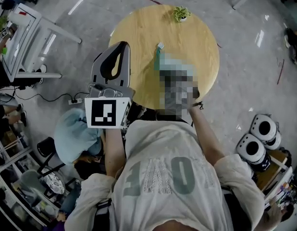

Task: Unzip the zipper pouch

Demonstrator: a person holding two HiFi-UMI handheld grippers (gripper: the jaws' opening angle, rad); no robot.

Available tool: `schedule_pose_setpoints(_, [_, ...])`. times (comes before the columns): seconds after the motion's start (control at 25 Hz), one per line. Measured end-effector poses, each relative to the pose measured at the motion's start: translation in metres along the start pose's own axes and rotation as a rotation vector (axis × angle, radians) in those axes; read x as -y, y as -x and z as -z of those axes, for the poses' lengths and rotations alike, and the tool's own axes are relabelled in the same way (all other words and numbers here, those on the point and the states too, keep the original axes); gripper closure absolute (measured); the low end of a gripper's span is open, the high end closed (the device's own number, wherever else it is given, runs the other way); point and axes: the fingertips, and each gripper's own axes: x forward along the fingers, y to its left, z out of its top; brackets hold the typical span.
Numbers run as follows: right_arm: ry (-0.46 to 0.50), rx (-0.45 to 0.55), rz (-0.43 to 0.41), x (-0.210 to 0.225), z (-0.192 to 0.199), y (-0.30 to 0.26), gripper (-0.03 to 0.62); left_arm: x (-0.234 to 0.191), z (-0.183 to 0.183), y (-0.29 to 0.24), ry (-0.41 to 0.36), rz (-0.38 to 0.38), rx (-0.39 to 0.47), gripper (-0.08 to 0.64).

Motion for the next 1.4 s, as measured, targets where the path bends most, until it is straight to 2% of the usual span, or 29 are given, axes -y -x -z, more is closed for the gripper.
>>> schedule_pose_setpoints(0.4, [-0.028,-0.058,-0.082,-0.038,0.025,-0.017,0.557,0.000,0.011,0.001,0.024,0.003,-0.011,0.531])
schedule_pose_setpoints(0.72, [-0.075,-0.092,-0.175,-0.053,0.028,-0.023,0.551,-0.004,0.017,-0.002,0.051,0.015,-0.028,0.531])
schedule_pose_setpoints(0.76, [-0.088,-0.094,-0.186,-0.054,0.028,-0.023,0.537,-0.005,0.017,-0.002,0.053,0.014,-0.027,0.531])
schedule_pose_setpoints(0.84, [-0.118,-0.096,-0.203,-0.054,0.028,-0.024,0.446,-0.005,0.019,-0.003,0.056,0.014,-0.027,0.532])
schedule_pose_setpoints(1.0, [-0.131,-0.092,-0.183,-0.044,0.023,-0.022,0.445,-0.004,0.020,-0.005,0.059,0.025,-0.022,0.532])
schedule_pose_setpoints(1.2, [-0.030,-0.101,-0.152,-0.026,0.011,-0.014,0.443,-0.005,0.014,-0.011,0.050,0.042,0.002,0.531])
schedule_pose_setpoints(1.4, [-0.003,-0.037,-0.034,0.031,-0.019,0.005,0.443,-0.004,0.003,-0.018,0.038,0.055,0.036,0.531])
